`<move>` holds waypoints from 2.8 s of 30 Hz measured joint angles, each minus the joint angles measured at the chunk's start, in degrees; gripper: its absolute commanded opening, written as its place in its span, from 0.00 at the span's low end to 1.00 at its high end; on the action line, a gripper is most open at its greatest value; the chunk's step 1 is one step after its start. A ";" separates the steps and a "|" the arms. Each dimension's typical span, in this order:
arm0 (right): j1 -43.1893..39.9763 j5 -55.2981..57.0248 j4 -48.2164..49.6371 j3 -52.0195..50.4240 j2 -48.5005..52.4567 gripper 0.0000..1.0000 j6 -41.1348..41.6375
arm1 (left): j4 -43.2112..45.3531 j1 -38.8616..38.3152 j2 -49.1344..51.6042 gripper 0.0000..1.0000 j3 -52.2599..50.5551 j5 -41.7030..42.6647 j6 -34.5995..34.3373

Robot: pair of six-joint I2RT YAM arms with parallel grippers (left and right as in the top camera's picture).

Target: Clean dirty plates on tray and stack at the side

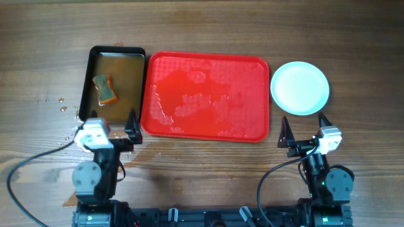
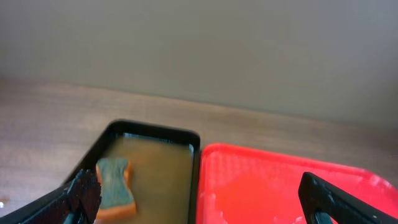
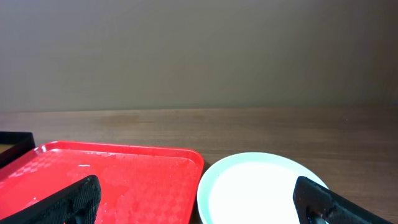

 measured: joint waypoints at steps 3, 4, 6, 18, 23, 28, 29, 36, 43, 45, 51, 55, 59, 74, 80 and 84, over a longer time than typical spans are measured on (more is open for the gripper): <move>0.00 0.00 0.00 0.00 0.00 1.00 0.00 | 0.13 0.00 -3.63 1.00 -3.43 0.04 0.00; 0.00 0.00 0.00 0.00 0.00 1.00 0.00 | 0.07 0.00 -4.76 1.00 -3.91 0.04 0.00; 0.00 0.00 0.00 0.00 0.00 1.00 0.00 | -0.61 0.00 -6.71 1.00 -4.13 0.02 0.00; 0.00 0.00 0.00 0.00 0.00 1.00 0.00 | -8.90 -0.98 -13.35 1.00 -4.94 -1.09 0.00; 0.00 0.00 0.00 0.00 0.00 1.00 0.00 | -8.44 -0.98 -13.35 1.00 -6.64 -1.09 0.00; 0.00 0.00 0.00 0.00 0.00 1.00 0.00 | -8.11 -0.98 -13.35 1.00 -6.64 -1.05 0.00; 0.00 0.00 0.00 0.00 0.00 1.00 0.00 | -8.07 -0.98 -13.35 1.00 -6.64 -1.05 0.02; 0.02 0.00 0.00 0.00 0.00 1.00 0.00 | -8.04 -0.98 -13.35 1.00 -6.64 -1.05 0.02; 0.00 0.00 0.00 0.00 0.00 1.00 0.00 | -8.04 -0.98 -13.35 1.00 -6.64 -1.05 0.00; 0.00 0.00 0.00 0.00 0.00 1.00 0.00 | -8.04 -0.98 -13.35 1.00 -6.64 -1.05 0.02; 0.00 0.00 0.00 0.00 0.00 1.00 0.00 | -8.04 -0.98 -13.35 1.00 -6.64 -1.05 0.02; 0.00 0.00 0.00 0.00 0.00 1.00 0.00 | -8.04 -0.98 -13.35 1.00 -6.64 -1.05 0.00; 0.00 0.00 0.00 0.00 0.00 1.00 0.00 | -8.04 -0.98 -13.35 1.00 -6.64 -1.05 0.00; 0.00 0.00 0.00 0.00 0.00 1.00 0.00 | -8.04 -0.98 -13.35 1.00 -6.64 -1.05 0.02; 0.00 0.00 0.00 0.00 0.00 1.00 0.00 | -8.04 -0.98 -13.35 1.00 -6.64 -1.05 0.00; 0.00 0.00 0.00 0.00 0.00 1.00 0.00 | -8.04 -0.98 -13.35 1.00 -6.64 -1.05 0.02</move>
